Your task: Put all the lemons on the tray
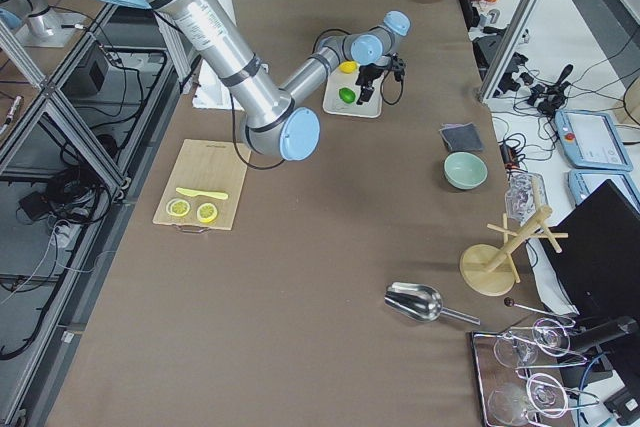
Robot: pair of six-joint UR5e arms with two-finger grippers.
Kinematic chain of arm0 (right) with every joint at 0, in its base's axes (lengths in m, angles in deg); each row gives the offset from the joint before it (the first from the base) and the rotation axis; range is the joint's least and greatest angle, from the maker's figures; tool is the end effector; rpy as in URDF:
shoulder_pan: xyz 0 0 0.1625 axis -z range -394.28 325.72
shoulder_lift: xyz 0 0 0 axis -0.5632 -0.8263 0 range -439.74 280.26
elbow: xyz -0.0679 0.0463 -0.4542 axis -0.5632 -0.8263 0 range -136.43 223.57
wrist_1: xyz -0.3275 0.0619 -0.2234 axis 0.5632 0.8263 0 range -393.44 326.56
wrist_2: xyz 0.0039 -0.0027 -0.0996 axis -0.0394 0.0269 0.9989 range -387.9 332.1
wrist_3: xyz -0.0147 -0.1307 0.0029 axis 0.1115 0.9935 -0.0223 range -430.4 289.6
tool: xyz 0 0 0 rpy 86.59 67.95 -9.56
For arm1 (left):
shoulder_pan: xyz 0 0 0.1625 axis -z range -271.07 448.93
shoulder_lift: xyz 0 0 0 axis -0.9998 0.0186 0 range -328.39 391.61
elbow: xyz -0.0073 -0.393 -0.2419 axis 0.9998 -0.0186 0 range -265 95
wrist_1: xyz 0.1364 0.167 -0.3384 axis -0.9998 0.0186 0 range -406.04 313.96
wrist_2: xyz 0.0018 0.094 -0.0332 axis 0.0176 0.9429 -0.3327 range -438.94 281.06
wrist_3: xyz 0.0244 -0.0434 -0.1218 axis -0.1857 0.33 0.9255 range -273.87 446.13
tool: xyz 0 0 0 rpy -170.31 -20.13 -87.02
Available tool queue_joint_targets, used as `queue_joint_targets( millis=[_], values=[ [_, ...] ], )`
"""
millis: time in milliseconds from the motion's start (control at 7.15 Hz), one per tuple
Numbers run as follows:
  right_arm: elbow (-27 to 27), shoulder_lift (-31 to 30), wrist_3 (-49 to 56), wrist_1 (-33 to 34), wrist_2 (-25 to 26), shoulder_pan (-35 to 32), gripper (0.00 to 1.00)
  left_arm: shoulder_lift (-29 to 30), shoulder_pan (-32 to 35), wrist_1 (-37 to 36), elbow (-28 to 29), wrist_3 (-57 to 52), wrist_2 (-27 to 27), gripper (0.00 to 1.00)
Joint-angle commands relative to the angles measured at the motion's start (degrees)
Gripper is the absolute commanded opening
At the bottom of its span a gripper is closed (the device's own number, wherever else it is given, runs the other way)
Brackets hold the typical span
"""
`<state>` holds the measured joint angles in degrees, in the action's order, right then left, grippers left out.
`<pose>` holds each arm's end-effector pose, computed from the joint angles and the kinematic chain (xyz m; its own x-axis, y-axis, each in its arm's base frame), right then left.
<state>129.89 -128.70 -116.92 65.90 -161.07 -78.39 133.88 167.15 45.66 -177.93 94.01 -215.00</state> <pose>-0.4990 -0.5441 0.3187 0.6504 -0.0684 0.7565 0.2352 0.9651 -0.1149 0.0817 -0.5809 0.5726 0.6573 0.2149 -0.7223 -0.1062 0.9753 0.1935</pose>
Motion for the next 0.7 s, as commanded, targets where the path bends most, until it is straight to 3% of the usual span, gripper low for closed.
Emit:
queue_joint_targets(
  millis=[0,280,560],
  values=[
    [10.4,-14.1,10.8,0.1,0.8,-8.0,1.00,0.0,0.0,0.0,-0.1,-0.3,0.0,0.97],
    [10.1,-24.6,29.9,-0.3,0.7,-17.8,1.00,-0.1,0.0,-0.1,0.0,-0.3,0.0,0.97],
    [8.3,-30.5,44.5,-0.3,1.0,-28.5,1.00,-0.1,0.4,-0.2,-0.1,-0.8,0.0,0.96]
  ],
)
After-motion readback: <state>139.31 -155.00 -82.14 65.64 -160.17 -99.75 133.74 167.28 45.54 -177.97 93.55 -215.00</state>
